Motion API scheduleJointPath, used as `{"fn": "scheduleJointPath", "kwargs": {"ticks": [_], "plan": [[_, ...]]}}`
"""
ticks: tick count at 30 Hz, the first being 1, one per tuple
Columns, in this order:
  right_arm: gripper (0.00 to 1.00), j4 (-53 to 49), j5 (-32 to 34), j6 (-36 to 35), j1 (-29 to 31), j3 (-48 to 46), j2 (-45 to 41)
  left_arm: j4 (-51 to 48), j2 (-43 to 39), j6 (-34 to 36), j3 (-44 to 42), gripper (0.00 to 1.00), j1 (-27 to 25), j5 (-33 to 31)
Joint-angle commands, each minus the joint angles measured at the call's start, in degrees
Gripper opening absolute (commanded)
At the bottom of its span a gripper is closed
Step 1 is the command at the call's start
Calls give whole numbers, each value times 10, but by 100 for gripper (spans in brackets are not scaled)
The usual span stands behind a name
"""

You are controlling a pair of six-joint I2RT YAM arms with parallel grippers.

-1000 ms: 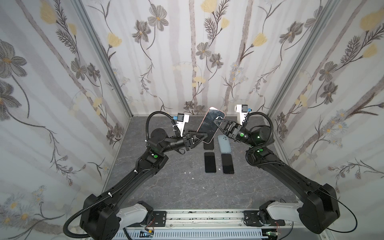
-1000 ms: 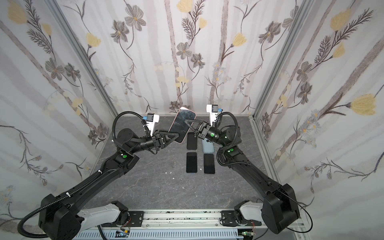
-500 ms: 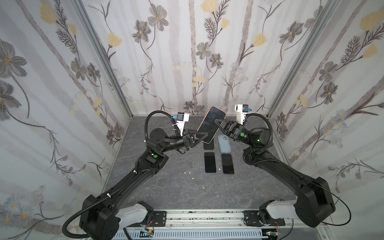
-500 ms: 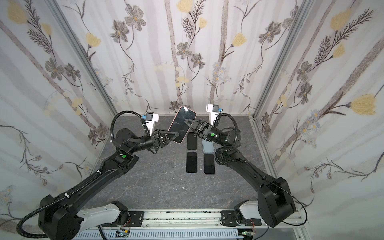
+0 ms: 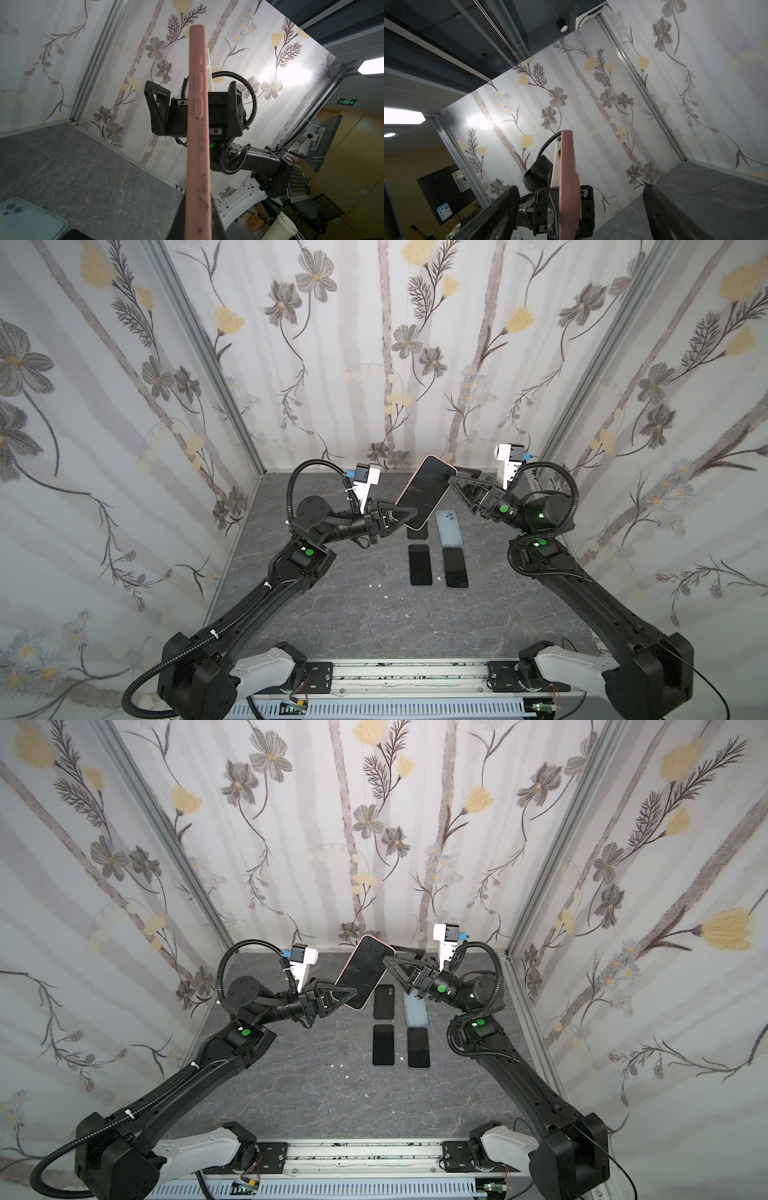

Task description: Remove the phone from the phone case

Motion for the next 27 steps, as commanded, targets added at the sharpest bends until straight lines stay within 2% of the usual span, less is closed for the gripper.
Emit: {"fn": "scheduleJointPath", "kwargs": {"ticks": [1, 5, 9, 12, 16, 21, 27], "plan": [[92, -142, 57, -145, -16, 11, -32, 12, -1, 52, 4, 0, 4, -3], [95, -251, 109, -233, -32, 44, -53, -93, -4, 148, 24, 0, 3, -36], [96, -302, 118, -285, -40, 67, -57, -186, -4, 224, 54, 0, 3, -55], [92, -363, 64, -343, -44, 107, -49, -209, -5, 243, 66, 0, 3, -46], [87, -405, -2, -376, -45, 145, -31, -232, -2, 264, 76, 0, 3, -22], [80, -436, -115, -368, -45, 199, 19, -231, -25, 296, 65, 0, 2, -31], [78, -426, -167, -349, -46, 225, 37, -232, -35, 336, 69, 0, 3, 8]]}}
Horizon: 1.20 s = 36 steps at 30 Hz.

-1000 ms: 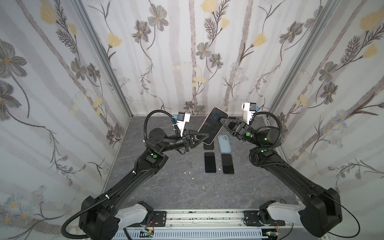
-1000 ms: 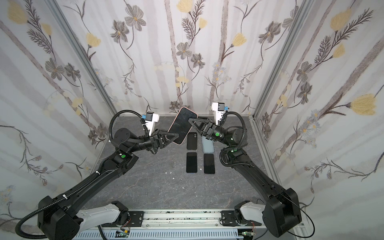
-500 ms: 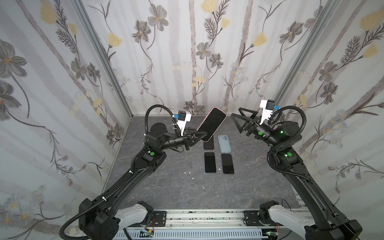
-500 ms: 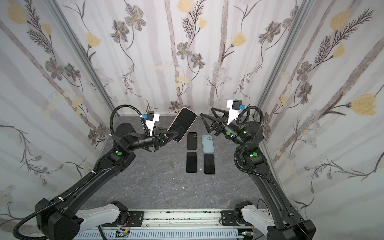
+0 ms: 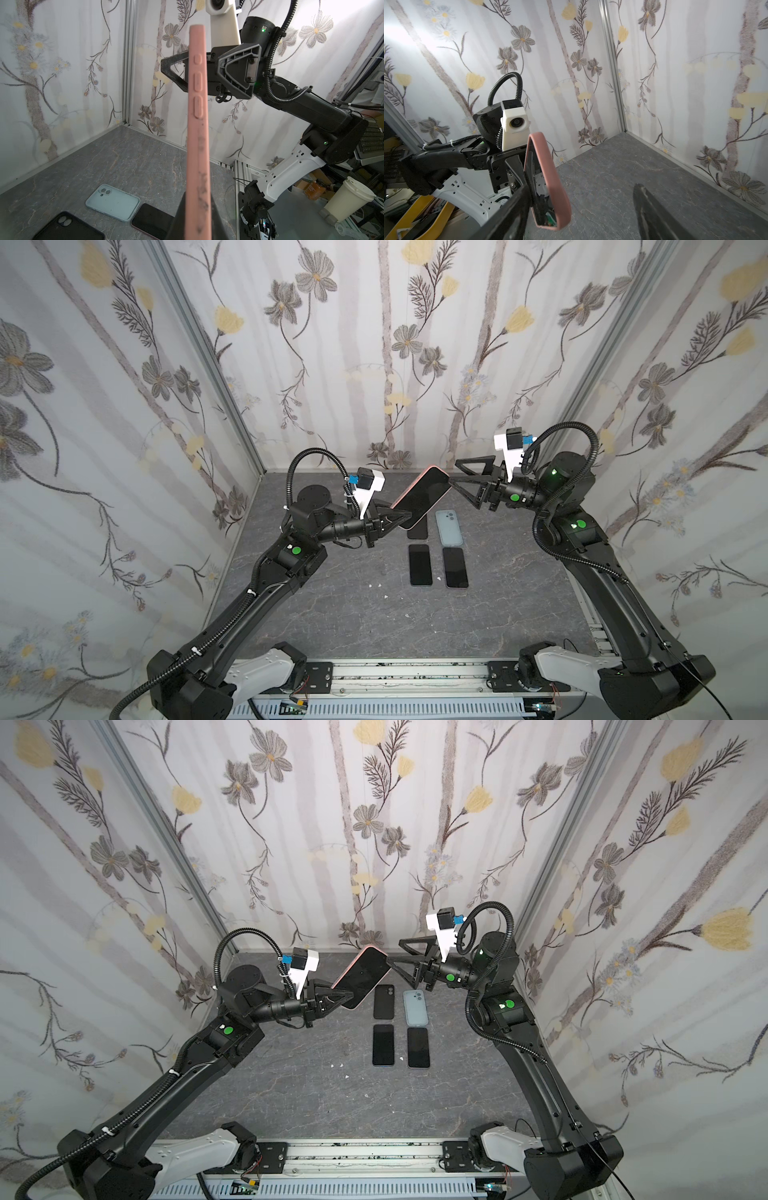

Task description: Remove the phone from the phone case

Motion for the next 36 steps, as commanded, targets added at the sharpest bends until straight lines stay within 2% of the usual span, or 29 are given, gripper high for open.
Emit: {"fn": "scheduleJointPath", "kwargs": {"ticks": [1, 7, 17, 36], "plan": [[78, 1, -58, 2, 0, 17, 7, 28, -4, 37, 4, 0, 0, 39], [76, 19, -101, 23, 5, 24, 7, 27, -1, 52, 2, 0, 0, 74], [69, 19, -127, 54, 29, 45, 23, 25, -4, 79, -3, 0, 0, 73], [38, 15, -160, 81, 68, 72, 62, 25, -15, 90, -8, 0, -2, 98]]}}
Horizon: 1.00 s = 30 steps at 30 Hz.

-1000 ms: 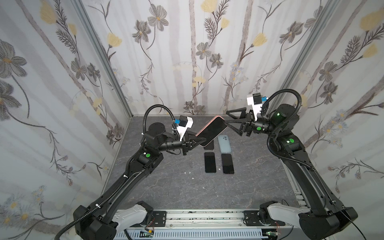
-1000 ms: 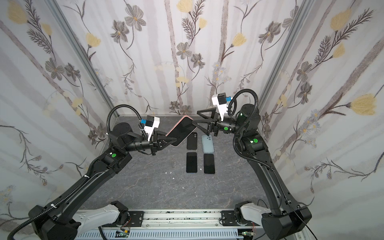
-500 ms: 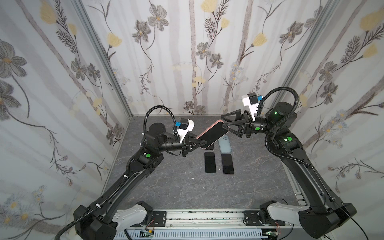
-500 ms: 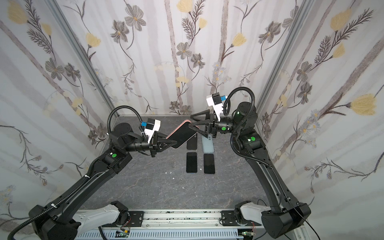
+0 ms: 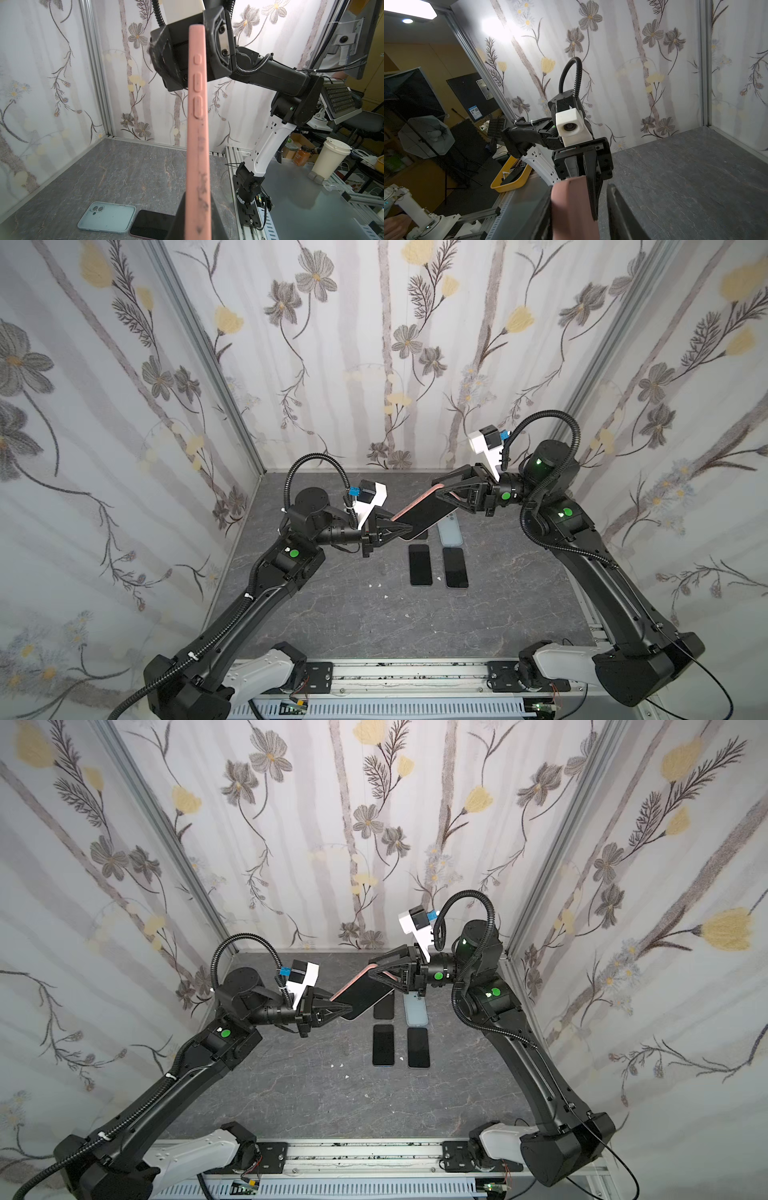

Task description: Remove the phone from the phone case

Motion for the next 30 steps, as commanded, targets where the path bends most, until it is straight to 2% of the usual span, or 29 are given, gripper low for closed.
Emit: {"fn": "scheduleJointPath", "kwargs": {"ticks": [1, 16, 22, 30], "plan": [[37, 17, -9, 8, 4, 5, 7, 30, -2, 10, 2, 0, -1, 17], [25, 50, -39, 52, 10, -2, 16, 29, -9, 44, 0, 0, -1, -1], [24, 60, -57, 78, 10, -3, 19, 13, -15, 92, 6, 0, 1, -32], [24, 73, -80, 124, 9, -4, 23, -67, 1, 178, 53, 0, 0, -94]]}}
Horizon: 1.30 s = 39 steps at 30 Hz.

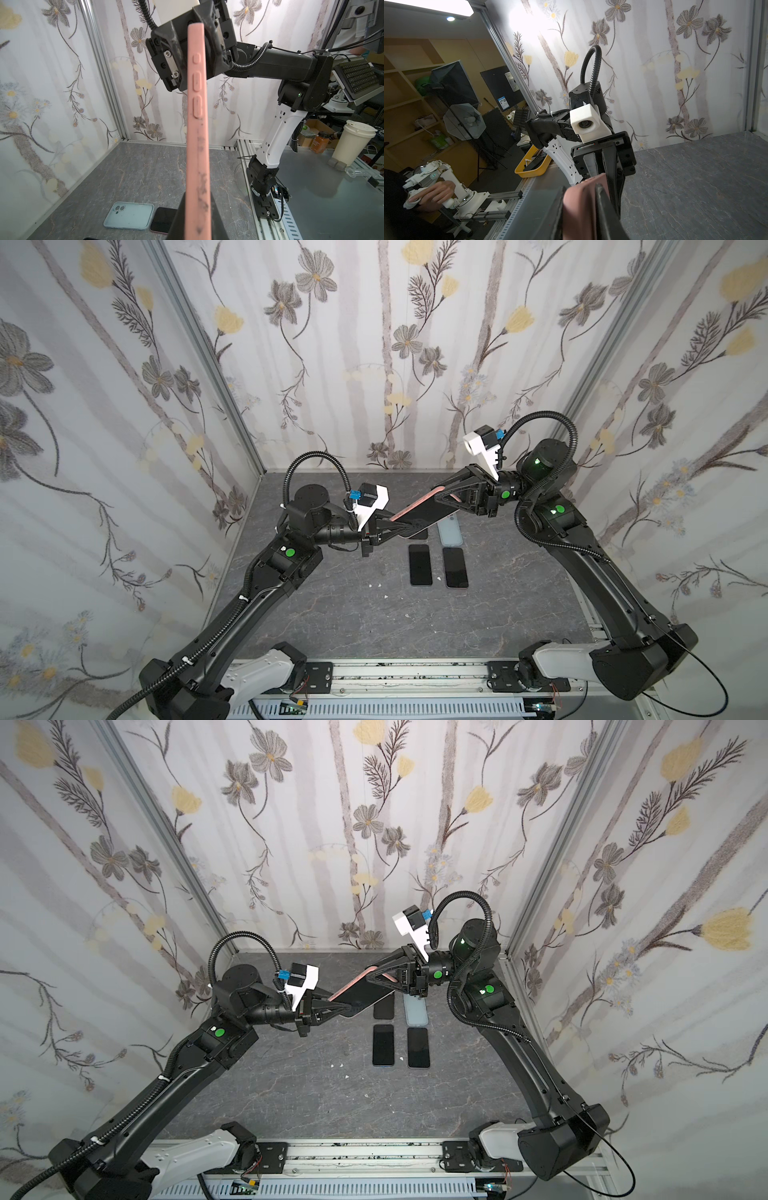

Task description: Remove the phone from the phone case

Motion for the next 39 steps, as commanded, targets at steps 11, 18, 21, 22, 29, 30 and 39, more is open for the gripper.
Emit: {"fn": "scheduleJointPath", "kwargs": {"ticks": [11, 18, 21, 22, 29, 30, 39], "plan": [[31, -16, 5, 77, 1, -3, 13, -60, 8, 148, 53, 0, -1, -108], [30, -34, 18, 79, 1, -4, 14, -72, 7, 165, 59, 0, -2, -129], [30, -43, 20, 80, 1, -10, 15, -74, 6, 177, 62, 0, -2, -158], [30, -46, 21, 79, 1, -11, 15, -74, 6, 181, 64, 0, -2, -169], [32, -60, 20, 80, -1, -27, 17, -78, 0, 223, 77, 0, -3, -253], [33, -60, 21, 80, -2, -28, 18, -79, -1, 226, 78, 0, -2, -258], [40, -52, 22, 90, -4, -31, 23, -88, -10, 243, 82, 0, -4, -255]]}}
